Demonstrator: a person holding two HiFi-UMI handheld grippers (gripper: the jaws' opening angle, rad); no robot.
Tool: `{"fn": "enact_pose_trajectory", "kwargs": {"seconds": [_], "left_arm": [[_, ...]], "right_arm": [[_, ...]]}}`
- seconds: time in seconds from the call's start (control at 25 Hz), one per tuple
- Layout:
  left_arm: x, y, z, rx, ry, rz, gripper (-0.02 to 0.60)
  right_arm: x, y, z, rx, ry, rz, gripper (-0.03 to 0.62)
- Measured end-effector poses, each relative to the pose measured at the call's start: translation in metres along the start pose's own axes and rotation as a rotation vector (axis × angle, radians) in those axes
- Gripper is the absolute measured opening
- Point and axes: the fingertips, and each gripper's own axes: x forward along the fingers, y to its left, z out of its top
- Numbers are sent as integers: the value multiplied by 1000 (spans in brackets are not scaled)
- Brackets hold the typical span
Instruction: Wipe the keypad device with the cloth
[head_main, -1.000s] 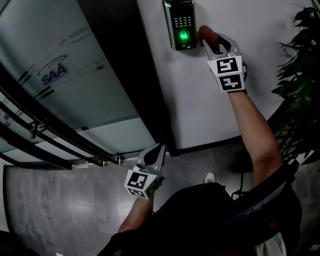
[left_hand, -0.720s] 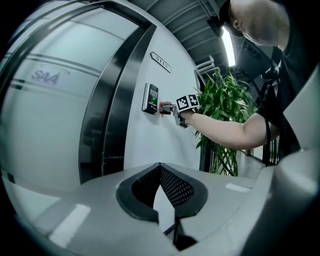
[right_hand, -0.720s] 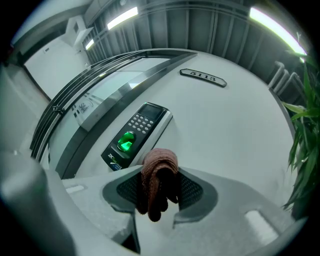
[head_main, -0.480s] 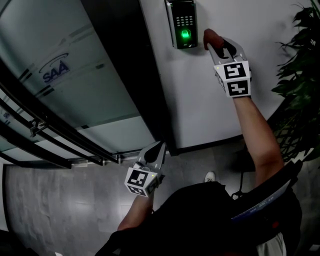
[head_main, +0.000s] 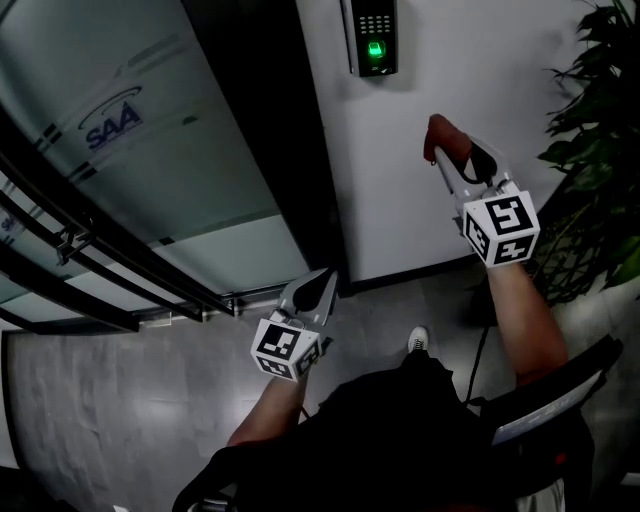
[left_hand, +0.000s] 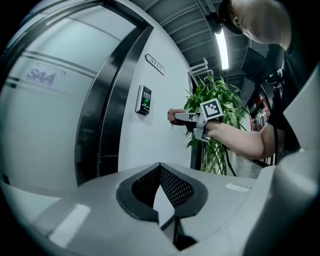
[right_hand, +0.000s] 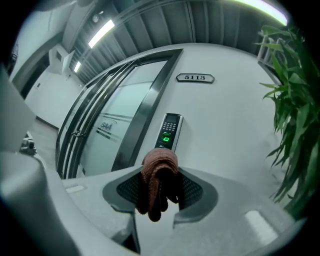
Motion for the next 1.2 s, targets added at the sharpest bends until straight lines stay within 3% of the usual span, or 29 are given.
{"fn": "enact_pose_trajectory", "kwargs": {"seconds": [0.44,0.8,1.04,1.2], "left_arm": [[-8,-40,7,-19,-27,-61,17],[-14,-88,14,-23,-64,19,17],[-18,-136,1,-16,-41,46,17],[-21,-166,-4,-13,-26,42,16]], "right_arm": [[-94,58,-15,60,17,57,146],[-175,78,-36,87,26,151,146],[-222,76,-64,160,51,191,146],[-247,79,-70,154,52,206,146]]}}
